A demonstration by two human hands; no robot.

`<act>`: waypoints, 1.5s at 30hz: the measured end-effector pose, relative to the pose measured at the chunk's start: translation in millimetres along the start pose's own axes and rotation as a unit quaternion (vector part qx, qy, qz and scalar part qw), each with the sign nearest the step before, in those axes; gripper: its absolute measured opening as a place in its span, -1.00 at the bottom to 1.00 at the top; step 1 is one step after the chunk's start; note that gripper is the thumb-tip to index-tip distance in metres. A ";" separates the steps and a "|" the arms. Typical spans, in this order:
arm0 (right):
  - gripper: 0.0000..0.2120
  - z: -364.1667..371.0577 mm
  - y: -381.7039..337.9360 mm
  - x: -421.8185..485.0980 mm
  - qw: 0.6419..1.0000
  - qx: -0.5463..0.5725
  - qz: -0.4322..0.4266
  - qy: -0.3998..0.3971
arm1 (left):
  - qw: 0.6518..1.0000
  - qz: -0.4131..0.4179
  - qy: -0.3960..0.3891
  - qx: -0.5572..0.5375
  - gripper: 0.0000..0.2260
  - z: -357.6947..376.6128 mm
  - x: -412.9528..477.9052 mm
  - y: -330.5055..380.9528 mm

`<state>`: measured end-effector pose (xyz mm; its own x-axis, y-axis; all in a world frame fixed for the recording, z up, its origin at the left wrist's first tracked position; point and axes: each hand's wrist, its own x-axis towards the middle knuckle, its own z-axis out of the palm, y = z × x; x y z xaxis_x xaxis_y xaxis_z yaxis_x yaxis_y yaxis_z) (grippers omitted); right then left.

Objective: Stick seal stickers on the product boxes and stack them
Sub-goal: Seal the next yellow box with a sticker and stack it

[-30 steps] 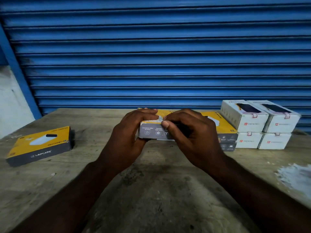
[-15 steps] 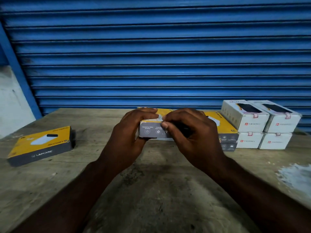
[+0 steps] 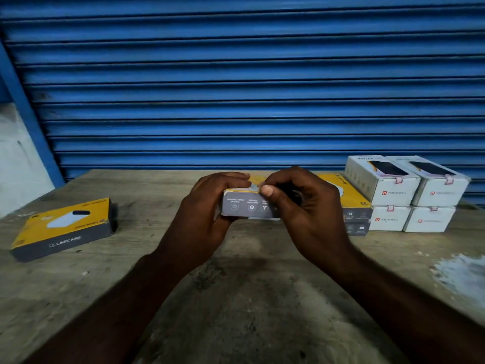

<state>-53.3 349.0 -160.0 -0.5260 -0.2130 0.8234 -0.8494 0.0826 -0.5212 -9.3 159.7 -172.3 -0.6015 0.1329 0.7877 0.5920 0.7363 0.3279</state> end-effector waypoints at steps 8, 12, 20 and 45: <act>-0.97 -4.2 -6.2 7.5 0.988 0.134 0.073 -0.020 | 1.000 -0.001 -0.013 0.001 -0.67 1.9 -1.9 -4.0; -0.77 -2.7 -0.6 4.2 0.997 -0.011 0.020 -0.079 | 1.000 -0.004 -0.012 0.008 -0.65 1.3 -2.0 -5.1; -0.94 -2.1 1.6 4.9 0.998 0.000 0.040 -0.051 | 1.000 0.008 -0.015 0.018 -0.65 1.4 -1.4 -2.0; -0.77 1.3 -7.0 10.0 0.971 0.079 0.223 -0.022 | 0.998 0.051 -0.020 0.025 -0.65 0.1 0.0 -6.2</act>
<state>-52.6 345.0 -148.3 -0.8346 -0.2316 0.4997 -0.5188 0.0258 -0.8545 -13.0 155.2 -174.5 -0.5600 0.2346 0.7946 0.6246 0.7496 0.2189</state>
